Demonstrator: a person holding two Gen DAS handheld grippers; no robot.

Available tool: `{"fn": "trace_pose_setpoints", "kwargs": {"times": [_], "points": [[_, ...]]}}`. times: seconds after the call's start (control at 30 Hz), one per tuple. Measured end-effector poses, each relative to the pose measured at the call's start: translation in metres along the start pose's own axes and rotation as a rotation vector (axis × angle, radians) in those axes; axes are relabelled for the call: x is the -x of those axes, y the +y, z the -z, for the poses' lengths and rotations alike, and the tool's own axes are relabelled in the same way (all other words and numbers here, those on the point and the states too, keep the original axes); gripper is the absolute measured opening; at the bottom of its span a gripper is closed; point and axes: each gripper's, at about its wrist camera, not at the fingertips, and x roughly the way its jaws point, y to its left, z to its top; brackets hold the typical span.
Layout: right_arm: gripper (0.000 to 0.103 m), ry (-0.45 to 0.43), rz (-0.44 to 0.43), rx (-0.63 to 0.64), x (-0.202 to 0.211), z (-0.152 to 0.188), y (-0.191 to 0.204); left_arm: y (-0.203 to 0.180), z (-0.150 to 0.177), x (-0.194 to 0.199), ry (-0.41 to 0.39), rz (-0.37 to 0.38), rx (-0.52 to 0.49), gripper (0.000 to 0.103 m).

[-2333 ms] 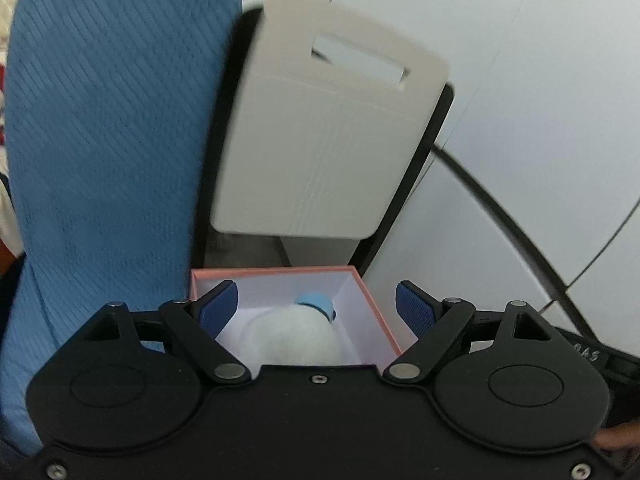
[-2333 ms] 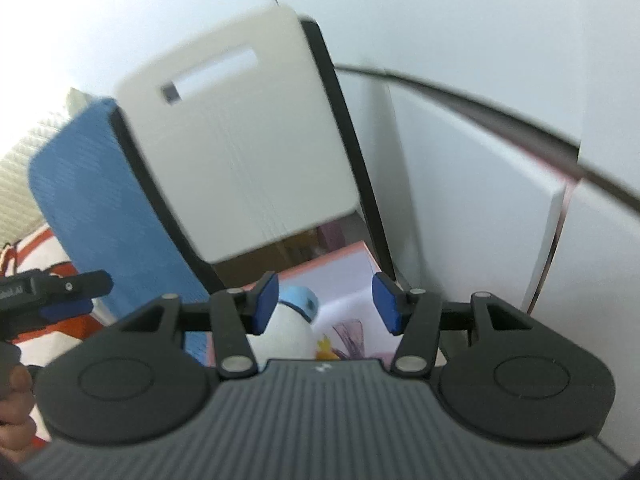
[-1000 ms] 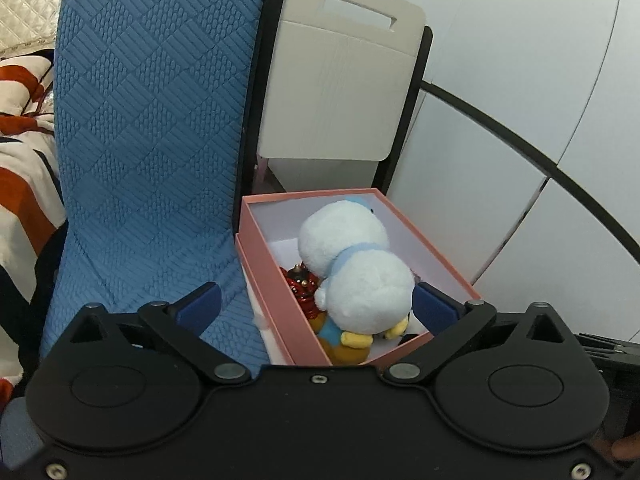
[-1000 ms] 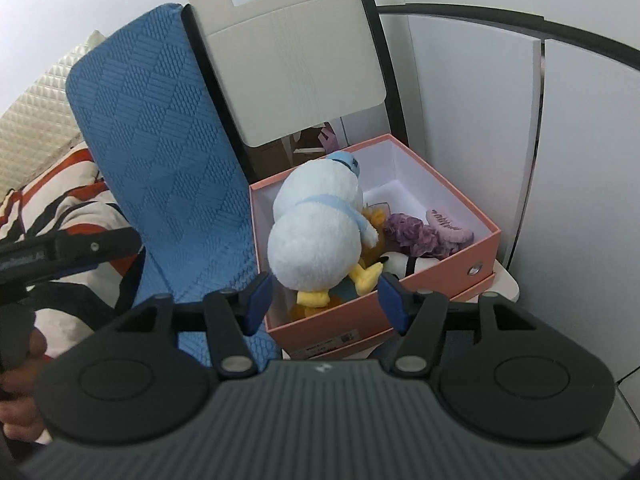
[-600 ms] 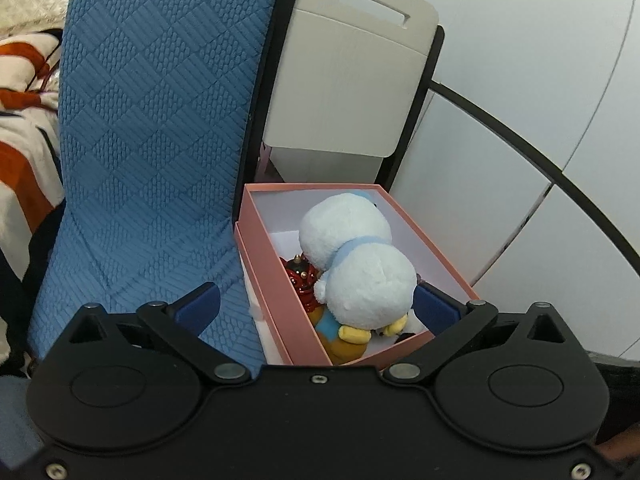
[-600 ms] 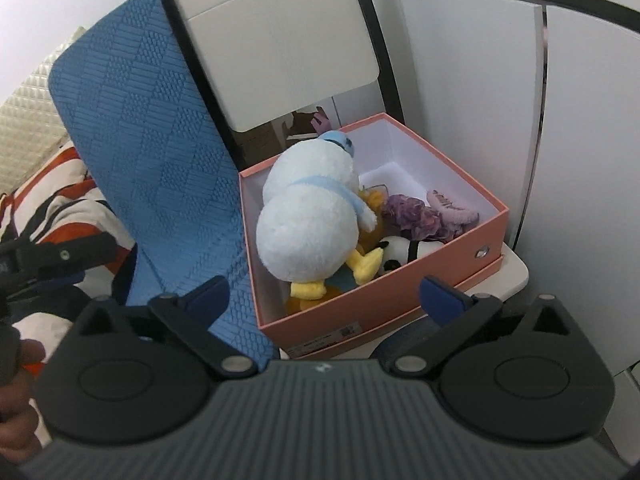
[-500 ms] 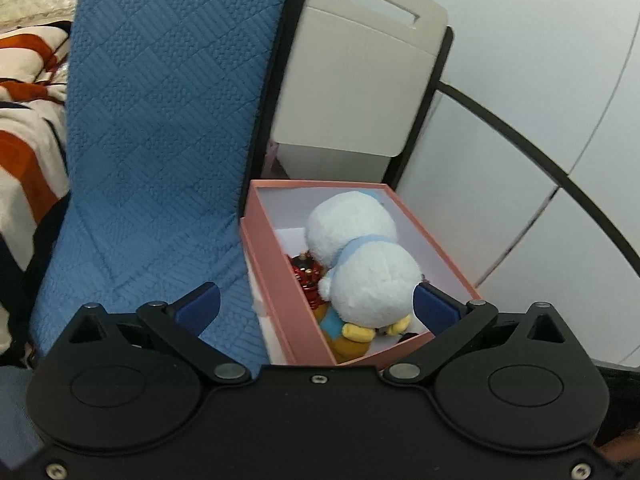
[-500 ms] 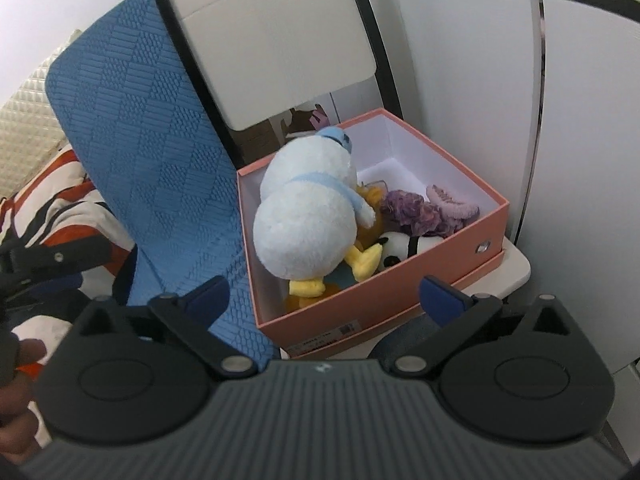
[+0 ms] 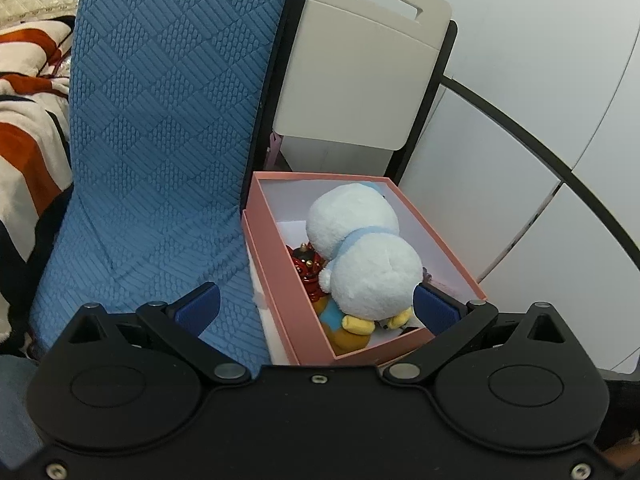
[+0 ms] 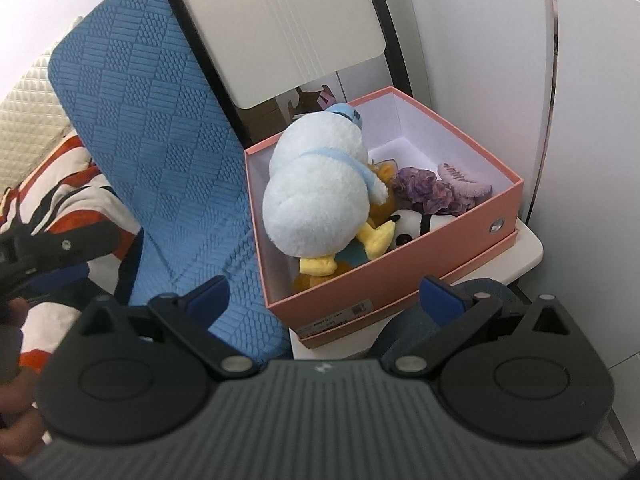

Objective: Organize objects
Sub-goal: 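Withdraw both tools from the filled pink box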

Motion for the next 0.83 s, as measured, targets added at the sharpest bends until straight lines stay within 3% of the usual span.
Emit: {"fn": "trace_pose_setpoints", "kwargs": {"times": [0.83], "points": [[0.103, 0.005, 0.01, 0.012, -0.0035, -0.0032, 0.0002, -0.0016, 0.001, -0.0034, -0.006, -0.005, 0.014, 0.103]]}}
